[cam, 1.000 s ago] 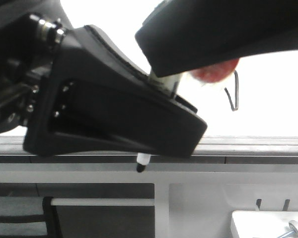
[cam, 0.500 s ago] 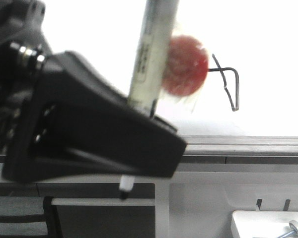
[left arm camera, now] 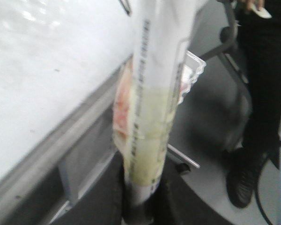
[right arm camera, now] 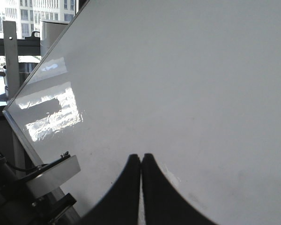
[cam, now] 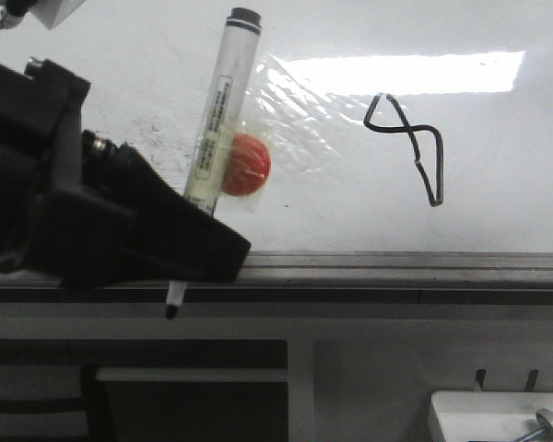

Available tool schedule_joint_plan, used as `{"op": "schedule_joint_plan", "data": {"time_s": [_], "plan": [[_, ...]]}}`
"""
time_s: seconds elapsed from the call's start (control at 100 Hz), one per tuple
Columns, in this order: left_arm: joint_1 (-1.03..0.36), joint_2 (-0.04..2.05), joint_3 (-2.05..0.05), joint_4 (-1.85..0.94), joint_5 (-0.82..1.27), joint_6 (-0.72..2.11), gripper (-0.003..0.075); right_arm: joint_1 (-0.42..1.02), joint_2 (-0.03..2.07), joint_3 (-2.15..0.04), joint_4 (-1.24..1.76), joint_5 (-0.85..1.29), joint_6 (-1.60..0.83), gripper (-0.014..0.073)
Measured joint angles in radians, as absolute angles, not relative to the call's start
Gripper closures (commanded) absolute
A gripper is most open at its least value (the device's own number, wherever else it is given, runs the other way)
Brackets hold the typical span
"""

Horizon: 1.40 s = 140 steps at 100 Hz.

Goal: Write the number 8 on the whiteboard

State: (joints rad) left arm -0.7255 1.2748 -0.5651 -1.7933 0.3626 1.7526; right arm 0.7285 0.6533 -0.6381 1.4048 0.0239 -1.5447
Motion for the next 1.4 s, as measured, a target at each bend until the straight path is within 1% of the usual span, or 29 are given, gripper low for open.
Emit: {"op": "schedule_joint_plan", "data": {"time_s": [0.22, 0.44, 0.64, 0.79, 1.13, 1.16, 1.21, 1.28, 1.33, 1.4], "plan": [[-0.725, 1.326, -0.652, -1.805, 0.214, 1.611, 0.0741, 0.729, 0.653, -0.638, 1.428, 0.018, -1.545, 0.0658], [-0.725, 1.413, -0.723, -1.812, 0.163, 1.47, 0.0741, 0.729, 0.653, -0.638, 1.45, 0.014, -1.545, 0.0658], [-0.758, 1.45, -0.779, -1.813, 0.092, 1.456, 0.0741, 0.729, 0.653, -0.638, 1.454, 0.011, -1.545, 0.0658], [-0.765, 1.472, -0.817, -1.817, 0.08, 1.454, 0.0741, 0.729, 0.653, -0.638, 1.459, 0.009, -1.545, 0.0658], [-0.784, 1.479, -0.831, -1.824, 0.019, 1.453, 0.0732, 0.729, 0.653, -0.638, 1.459, 0.009, -1.545, 0.0658], [-0.784, 1.479, -0.832, -1.824, 0.013, 1.451, 0.0715, 0.729, 0.653, -0.638, 1.459, 0.009, -1.545, 0.0658], [-0.784, 1.479, -0.833, -1.826, 0.0, 1.451, 0.0659, 0.729, 0.653, -0.638, 1.459, 0.009, -1.545, 0.0658], [-0.784, 1.479, -0.835, -1.827, 0.0, 1.451, 0.0531, 0.729, 0.653, -0.638, 1.459, 0.009, -1.545, 0.0658], [-0.784, 1.479, -0.834, -1.827, 0.0, 1.451, 0.0415, 0.729, 0.653, -0.638, 1.459, 0.009, -1.545, 0.0658], [-0.788, 1.479, -0.834, -1.829, 0.0, 1.451, 0.0306, 0.729, 0.653, -0.638, 1.459, 0.009, -1.545, 0.0658]]}}
